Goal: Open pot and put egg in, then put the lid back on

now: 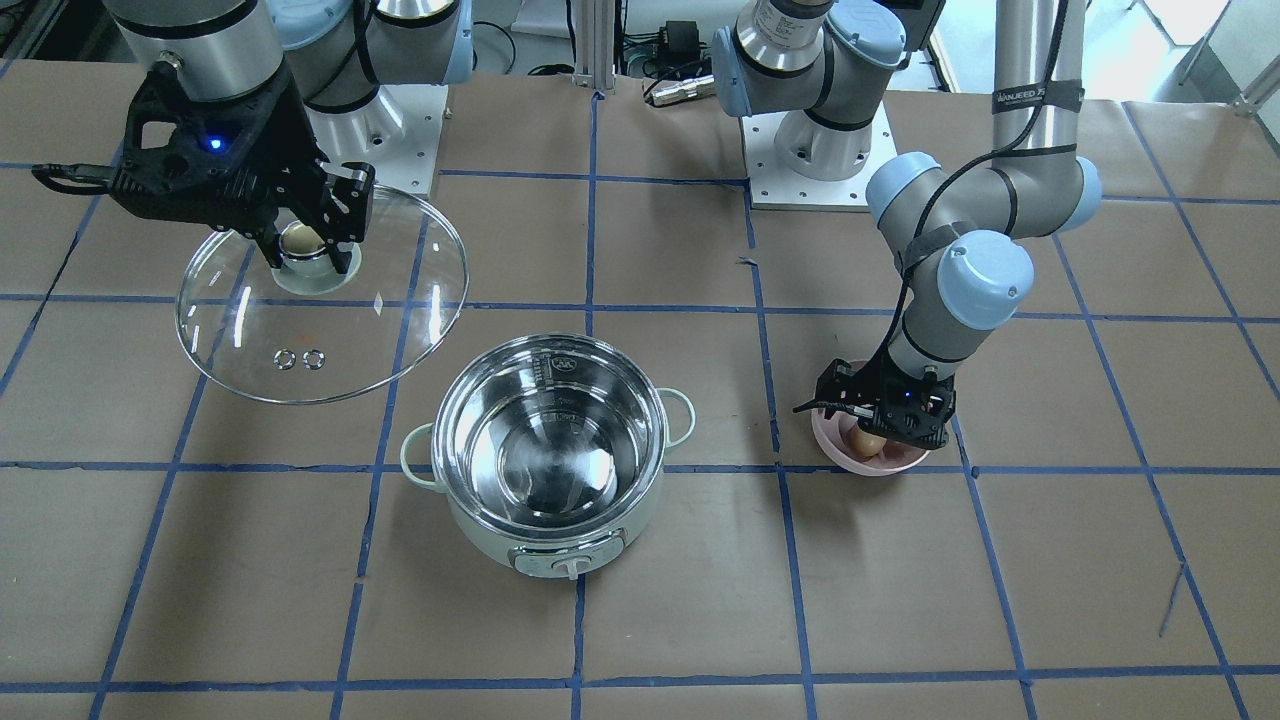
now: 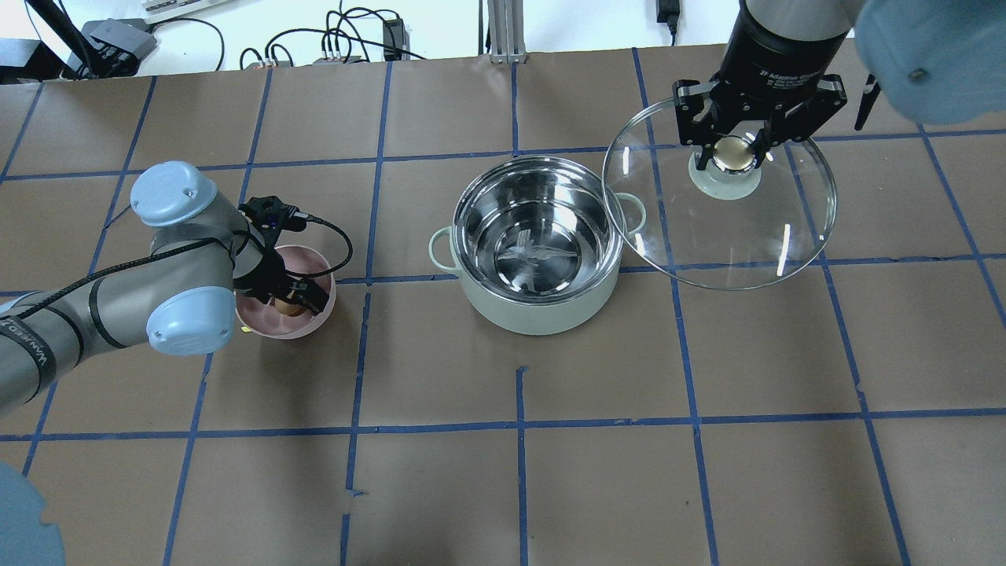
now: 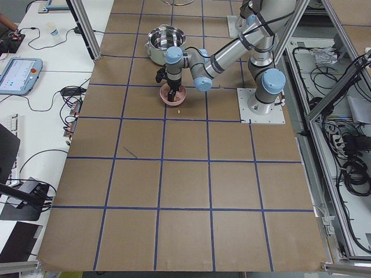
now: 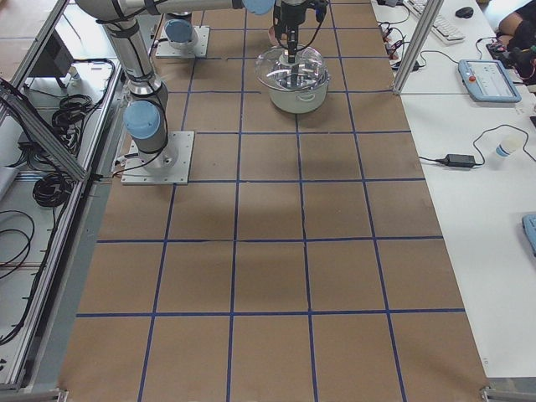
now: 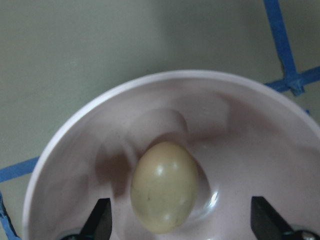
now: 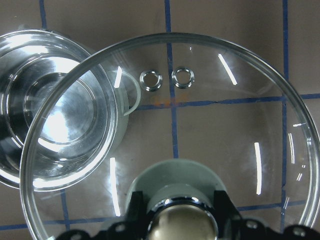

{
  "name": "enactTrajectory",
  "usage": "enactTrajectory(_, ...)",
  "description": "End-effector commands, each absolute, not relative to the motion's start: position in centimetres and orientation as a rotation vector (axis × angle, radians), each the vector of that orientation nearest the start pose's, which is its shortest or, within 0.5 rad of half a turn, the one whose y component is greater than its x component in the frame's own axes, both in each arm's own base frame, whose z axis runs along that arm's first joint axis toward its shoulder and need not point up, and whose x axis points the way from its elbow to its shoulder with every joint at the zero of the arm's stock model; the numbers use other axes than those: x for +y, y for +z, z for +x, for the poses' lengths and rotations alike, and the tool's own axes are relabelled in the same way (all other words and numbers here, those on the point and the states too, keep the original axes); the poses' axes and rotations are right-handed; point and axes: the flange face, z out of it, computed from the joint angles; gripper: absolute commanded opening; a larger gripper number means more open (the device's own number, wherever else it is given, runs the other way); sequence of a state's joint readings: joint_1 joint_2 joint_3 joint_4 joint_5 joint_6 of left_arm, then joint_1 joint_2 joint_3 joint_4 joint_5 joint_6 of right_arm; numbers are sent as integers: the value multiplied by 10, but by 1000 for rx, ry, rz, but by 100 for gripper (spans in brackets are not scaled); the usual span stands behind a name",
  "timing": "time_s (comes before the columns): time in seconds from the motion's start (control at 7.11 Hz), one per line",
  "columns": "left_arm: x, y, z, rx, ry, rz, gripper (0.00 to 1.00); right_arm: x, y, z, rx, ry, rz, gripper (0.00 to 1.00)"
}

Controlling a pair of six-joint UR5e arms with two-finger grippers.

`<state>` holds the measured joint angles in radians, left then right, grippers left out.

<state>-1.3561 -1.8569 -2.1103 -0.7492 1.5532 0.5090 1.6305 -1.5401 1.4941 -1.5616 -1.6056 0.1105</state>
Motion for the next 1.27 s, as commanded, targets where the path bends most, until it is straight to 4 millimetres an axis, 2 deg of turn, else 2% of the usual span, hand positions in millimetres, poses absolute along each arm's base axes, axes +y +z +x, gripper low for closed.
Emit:
enactTrajectory(0.0, -504, 177, -28, 3129, 6, 461, 96, -499, 509, 160, 3171, -60, 84, 6)
enactTrajectory(1.12, -520, 195, -25, 3112, -60, 462, 96, -499, 509, 160, 3169, -60, 81, 6)
